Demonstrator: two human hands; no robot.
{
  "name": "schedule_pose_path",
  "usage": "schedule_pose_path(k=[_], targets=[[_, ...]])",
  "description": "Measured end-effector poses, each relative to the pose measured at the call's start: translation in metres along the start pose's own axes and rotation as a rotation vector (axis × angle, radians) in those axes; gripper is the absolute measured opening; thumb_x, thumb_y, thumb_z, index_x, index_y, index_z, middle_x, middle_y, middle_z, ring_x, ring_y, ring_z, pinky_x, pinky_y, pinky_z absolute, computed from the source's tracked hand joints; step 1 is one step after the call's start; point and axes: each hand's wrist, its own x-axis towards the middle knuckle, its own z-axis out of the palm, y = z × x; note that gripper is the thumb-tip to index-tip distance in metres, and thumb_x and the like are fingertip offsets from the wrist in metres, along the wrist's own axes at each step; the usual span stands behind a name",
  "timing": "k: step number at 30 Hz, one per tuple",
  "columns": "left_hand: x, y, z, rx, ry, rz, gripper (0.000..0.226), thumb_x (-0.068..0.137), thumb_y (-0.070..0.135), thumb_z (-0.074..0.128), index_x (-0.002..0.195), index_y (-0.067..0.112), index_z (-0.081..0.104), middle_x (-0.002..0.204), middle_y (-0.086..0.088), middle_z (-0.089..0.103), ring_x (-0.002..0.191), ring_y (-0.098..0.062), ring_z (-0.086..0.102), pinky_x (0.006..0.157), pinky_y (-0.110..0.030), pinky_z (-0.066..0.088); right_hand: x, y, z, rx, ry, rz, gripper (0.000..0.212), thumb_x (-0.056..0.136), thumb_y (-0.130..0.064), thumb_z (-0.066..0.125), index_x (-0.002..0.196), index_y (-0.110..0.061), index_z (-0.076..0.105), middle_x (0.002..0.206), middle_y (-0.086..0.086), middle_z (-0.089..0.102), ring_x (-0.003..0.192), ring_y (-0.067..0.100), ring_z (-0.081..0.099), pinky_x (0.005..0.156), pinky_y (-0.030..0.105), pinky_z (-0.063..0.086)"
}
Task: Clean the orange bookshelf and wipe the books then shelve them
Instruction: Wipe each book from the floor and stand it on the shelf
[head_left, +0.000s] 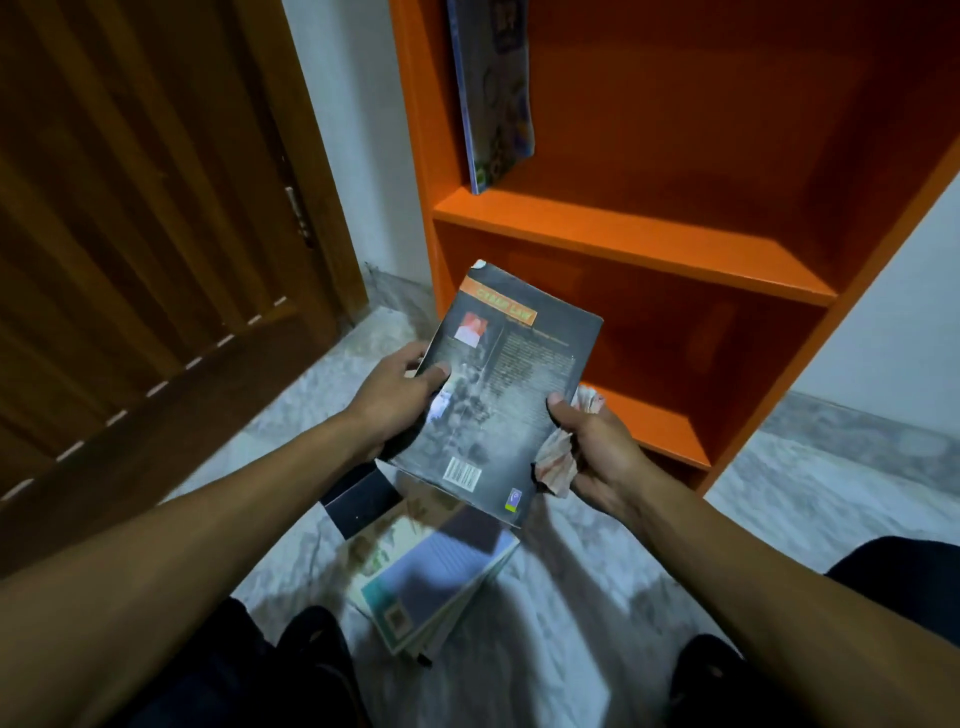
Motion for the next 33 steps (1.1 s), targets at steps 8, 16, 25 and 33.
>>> schedule_pose_path(k=[8, 16, 25, 33], targets=[[0.006, 0.008, 0.007, -0.414, -0.109, -0.077, 0.041, 0.096, 0.012, 0.062, 0.13, 0.034, 0.056, 0.104, -0.01, 0.077, 0.088, -0.025, 0.076, 0.067, -0.033, 0.06, -0.003, -0.034, 0.002, 0.039, -0.042, -0.026, 0.022, 0.102, -0.012, 0.048, 0.115, -0.008, 0.065, 0.113, 0.013, 0.072, 0.098, 0.026, 0.072, 0.089, 0.046, 0.057], [0.008, 0.016, 0.01, -0.42, -0.044, -0.065, 0.021, 0.102, 0.018, 0.055, 0.119, 0.007, 0.058, 0.094, -0.015, 0.076, 0.073, -0.026, 0.073, 0.064, -0.036, 0.061, -0.001, -0.055, 0.003, 0.208, 0.131, 0.102, 0.046, 0.103, -0.04, 0.044, 0.124, -0.002, 0.057, 0.116, 0.022, 0.069, 0.118, 0.036, 0.063, 0.091, 0.05, 0.056], [-0.002, 0.019, 0.014, -0.358, -0.143, 0.06, 0.014, 0.102, 0.018, 0.052, 0.113, 0.015, 0.06, 0.094, -0.017, 0.076, 0.076, -0.027, 0.075, 0.066, -0.036, 0.059, 0.004, -0.104, 0.005, -0.31, 0.424, -0.678, 0.022, 0.104, -0.034, 0.045, 0.105, -0.015, 0.057, 0.1, 0.003, 0.071, 0.09, 0.003, 0.069, 0.076, 0.03, 0.053], [-0.008, 0.02, 0.028, -0.431, -0.124, 0.146, 0.014, 0.1, 0.02, 0.054, 0.111, 0.016, 0.063, 0.102, -0.022, 0.073, 0.082, -0.03, 0.073, 0.074, -0.041, 0.059, 0.01, -0.057, 0.004, -1.013, 0.282, -0.805, 0.069, 0.096, -0.064, 0.033, 0.14, -0.012, 0.044, 0.15, 0.008, 0.048, 0.135, 0.033, 0.047, 0.104, 0.056, 0.042]])
